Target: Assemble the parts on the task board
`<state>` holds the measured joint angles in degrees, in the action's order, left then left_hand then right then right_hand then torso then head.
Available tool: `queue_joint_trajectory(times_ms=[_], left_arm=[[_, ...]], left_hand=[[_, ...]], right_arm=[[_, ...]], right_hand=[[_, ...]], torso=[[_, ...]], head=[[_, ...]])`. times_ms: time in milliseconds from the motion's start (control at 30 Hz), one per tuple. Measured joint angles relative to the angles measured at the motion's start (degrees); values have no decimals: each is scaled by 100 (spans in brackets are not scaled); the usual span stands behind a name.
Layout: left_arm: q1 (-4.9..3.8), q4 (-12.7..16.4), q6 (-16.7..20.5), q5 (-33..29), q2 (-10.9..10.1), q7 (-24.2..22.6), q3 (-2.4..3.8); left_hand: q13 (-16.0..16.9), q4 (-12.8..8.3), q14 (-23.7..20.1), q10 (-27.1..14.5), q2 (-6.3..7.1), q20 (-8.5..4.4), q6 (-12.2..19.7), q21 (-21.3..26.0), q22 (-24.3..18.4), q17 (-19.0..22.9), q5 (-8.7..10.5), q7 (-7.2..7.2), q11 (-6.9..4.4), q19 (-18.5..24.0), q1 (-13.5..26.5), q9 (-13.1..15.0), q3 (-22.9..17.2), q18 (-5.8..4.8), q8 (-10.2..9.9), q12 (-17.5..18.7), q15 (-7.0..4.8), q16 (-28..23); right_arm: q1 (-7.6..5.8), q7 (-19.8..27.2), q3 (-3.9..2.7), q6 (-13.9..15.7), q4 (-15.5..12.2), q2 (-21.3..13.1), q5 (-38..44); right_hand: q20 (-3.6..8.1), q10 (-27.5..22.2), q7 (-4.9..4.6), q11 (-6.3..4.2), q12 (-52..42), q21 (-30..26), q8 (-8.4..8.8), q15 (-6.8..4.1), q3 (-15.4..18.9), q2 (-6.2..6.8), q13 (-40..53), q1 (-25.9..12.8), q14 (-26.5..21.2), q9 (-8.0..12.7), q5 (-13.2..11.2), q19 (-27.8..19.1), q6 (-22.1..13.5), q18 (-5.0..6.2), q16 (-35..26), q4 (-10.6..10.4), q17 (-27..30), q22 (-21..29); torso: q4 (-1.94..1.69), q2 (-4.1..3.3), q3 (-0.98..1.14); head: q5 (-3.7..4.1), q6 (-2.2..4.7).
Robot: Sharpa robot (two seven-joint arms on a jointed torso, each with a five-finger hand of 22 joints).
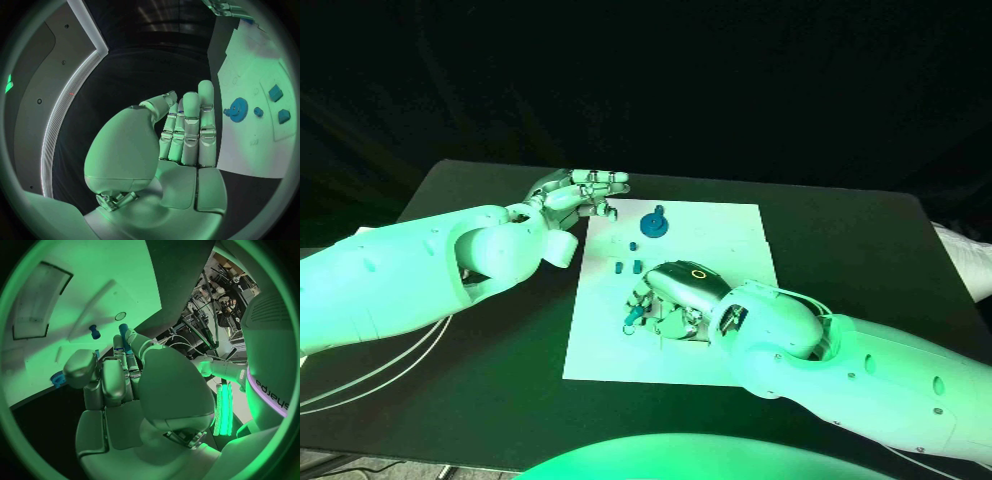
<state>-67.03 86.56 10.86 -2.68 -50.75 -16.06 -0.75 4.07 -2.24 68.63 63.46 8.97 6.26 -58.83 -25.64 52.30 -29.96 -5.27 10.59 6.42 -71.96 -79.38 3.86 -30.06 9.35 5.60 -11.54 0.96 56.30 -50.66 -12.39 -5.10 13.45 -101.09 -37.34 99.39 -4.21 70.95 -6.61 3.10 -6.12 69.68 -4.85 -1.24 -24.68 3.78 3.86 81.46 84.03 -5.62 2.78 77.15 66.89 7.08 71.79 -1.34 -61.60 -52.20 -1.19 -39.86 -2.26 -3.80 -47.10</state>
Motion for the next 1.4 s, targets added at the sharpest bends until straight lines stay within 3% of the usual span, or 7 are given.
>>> queue_joint_trajectory(times_ms=[300,700,1400], left_arm=[[3,1,-15,0,9,1,-1],[3,0,-36,0,12,7,-1],[6,-8,-80,0,9,32,-2]], left_hand=[[0,0,0,0,0,-21,0,0,0,0,0,0,0,20,0,0,0,-1,0,-23,0,0],[0,0,0,0,0,-20,0,0,0,5,0,0,0,20,0,0,0,-1,0,-23,0,0],[0,-16,0,0,0,-20,0,20,-5,4,0,0,0,20,0,0,16,-1,0,-23,0,0]], right_arm=[[53,17,62,-146,202,179,80],[55,-6,59,-214,208,203,333],[77,-214,68,-371,69,167,779]], right_hand=[[0,-1,-5,1,31,0,12,0,-16,0,-8,0,0,-2,-2,0,-5,0,0,16,7,7],[0,-5,-19,16,41,0,-3,0,-15,0,-2,1,0,0,12,0,-18,0,0,16,7,7],[0,-16,-39,28,65,0,12,0,-12,-36,1,39,0,-3,8,-1,-38,0,0,17,27,7]], torso=[[-2,-6,1],[7,-5,14],[5,-6,10]], head=[[-18,-29],[-19,-58],[-23,-99]])
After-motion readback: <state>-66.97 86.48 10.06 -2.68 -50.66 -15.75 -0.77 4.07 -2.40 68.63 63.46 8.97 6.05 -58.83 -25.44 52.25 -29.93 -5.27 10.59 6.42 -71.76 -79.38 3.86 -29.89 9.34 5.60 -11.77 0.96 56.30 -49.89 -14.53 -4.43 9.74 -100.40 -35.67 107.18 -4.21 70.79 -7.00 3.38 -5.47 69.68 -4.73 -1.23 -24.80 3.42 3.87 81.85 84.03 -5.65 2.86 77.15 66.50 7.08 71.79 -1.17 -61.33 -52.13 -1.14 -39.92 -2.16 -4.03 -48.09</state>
